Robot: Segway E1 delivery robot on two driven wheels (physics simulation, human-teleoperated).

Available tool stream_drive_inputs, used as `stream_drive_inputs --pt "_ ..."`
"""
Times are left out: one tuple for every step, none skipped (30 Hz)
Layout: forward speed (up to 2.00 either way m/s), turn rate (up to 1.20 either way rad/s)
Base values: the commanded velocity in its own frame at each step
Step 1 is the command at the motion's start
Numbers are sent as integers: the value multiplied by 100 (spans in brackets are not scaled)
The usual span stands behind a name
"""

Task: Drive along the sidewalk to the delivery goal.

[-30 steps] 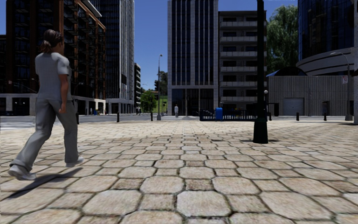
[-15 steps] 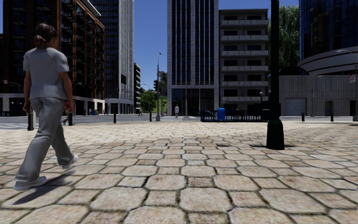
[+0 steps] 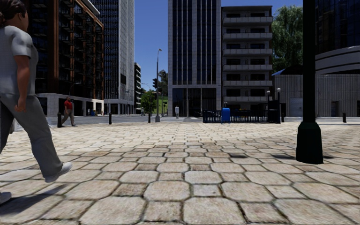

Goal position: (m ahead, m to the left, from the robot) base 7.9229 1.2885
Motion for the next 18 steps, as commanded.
stream_drive_inputs --pt "183 -23" --pt "180 -24" --pt "178 -24" --pt "178 -24" --pt "178 -15" --pt "178 -1" --pt "178 0" --pt "178 0" --pt "178 0" --pt "178 0" --pt "178 0" --pt "172 0" --pt "167 0" --pt "160 0" --pt "160 0" --pt "155 0" --pt "150 0" --pt "146 0"
